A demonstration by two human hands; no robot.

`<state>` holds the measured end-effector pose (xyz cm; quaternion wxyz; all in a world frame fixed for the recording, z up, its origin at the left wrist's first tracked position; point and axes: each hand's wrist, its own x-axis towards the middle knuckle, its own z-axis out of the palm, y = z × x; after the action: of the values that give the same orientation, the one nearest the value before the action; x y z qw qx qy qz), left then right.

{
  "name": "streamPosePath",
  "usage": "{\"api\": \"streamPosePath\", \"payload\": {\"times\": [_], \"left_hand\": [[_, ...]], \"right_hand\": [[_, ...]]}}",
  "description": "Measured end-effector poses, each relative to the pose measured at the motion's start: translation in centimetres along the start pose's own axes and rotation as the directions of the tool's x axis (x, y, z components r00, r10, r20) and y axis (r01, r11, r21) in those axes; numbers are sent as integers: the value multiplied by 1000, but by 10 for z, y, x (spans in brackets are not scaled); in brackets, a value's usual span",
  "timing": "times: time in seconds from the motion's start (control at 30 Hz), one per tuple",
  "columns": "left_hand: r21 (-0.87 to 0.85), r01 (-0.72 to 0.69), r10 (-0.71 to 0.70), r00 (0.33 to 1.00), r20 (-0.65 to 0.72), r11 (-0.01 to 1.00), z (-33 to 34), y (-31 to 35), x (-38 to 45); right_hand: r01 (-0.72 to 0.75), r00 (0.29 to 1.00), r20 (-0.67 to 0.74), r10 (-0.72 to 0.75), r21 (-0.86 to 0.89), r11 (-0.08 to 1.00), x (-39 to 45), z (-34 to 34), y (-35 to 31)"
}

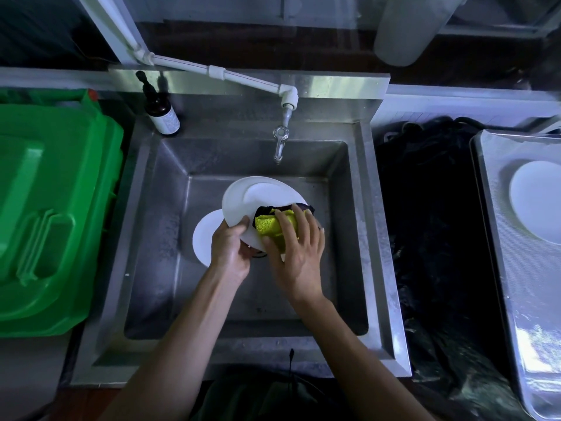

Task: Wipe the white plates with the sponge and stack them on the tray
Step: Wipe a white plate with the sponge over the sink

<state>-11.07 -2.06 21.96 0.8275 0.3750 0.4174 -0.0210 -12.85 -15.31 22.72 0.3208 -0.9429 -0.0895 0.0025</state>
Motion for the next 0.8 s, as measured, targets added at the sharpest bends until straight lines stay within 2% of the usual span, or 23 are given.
{"api": "streamPosePath", "payload": {"times": [0.2, 0.53, 0.67, 0.8], "left_hand": [[11, 8, -8, 999, 34, 1000, 0, -3, -8], [-31, 4, -3, 1000, 25, 999, 2, -4, -5], [-48, 13, -10, 998, 58, 999, 1, -9, -6], [-58, 16, -12, 998, 66, 998, -3, -11, -8]], "right_hand": [[40, 998, 45, -35, -114, 993, 7, 2, 1], [116, 993, -15, -117, -88, 989, -15, 0, 16], [83, 996, -20, -85, -94, 992, -18, -1, 24], [-81, 997, 8, 81, -31, 996, -14, -3, 34]]}}
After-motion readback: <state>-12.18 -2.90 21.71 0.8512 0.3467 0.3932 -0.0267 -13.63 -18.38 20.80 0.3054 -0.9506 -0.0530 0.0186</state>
